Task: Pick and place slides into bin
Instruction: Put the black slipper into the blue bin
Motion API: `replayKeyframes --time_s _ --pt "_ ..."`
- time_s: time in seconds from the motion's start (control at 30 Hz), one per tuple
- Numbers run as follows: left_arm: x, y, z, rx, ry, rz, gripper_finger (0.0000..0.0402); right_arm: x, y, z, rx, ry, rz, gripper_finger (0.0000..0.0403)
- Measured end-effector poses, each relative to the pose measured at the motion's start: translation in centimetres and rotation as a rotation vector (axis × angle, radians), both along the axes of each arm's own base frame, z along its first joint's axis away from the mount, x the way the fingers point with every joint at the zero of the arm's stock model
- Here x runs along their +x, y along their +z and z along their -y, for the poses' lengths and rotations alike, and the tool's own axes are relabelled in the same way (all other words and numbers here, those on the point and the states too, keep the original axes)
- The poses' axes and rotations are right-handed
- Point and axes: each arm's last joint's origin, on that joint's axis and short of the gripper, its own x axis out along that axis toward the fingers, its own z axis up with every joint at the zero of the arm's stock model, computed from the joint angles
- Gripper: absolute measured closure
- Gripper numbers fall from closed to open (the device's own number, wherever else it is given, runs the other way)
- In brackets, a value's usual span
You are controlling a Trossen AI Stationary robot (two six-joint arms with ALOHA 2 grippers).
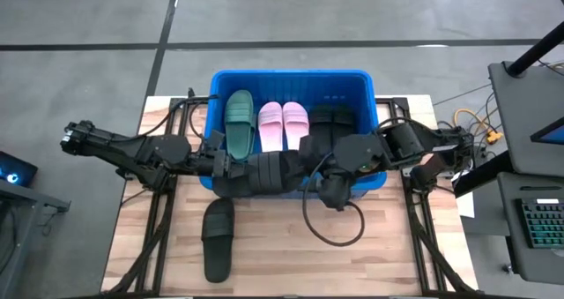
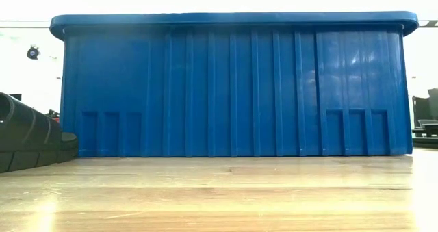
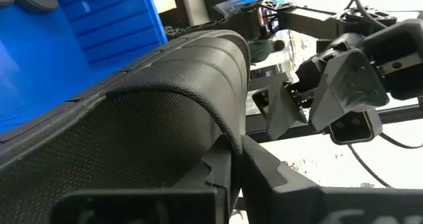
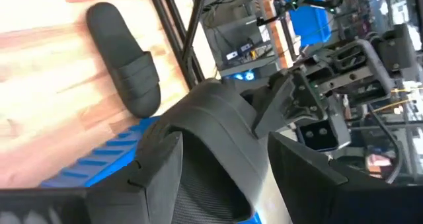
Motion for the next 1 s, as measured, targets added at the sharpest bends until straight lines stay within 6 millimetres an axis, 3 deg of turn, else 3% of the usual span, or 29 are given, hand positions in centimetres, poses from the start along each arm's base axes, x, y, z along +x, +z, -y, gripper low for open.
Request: replayKeyframes --time_s 0.2,0.6,1.0 --pt "0.0 0.0 -0.1 -0.022 0.027 0.0 0.0401 0.3 -0.1 -0.1 -0.011 -0.002 0.004 0.0188" --pt "2.2 -0.6 0.5 -0.023 -0.001 -0.01 0.0401 0.5 -0.7 0.4 -0.023 -0.041 -0.041 0.0188" --pt "2.7 0.2 0.7 -0.031 -0.037 0.092 0.0401 0.5 -0.9 0.4 -0.047 -0.034 -0.046 0.0188"
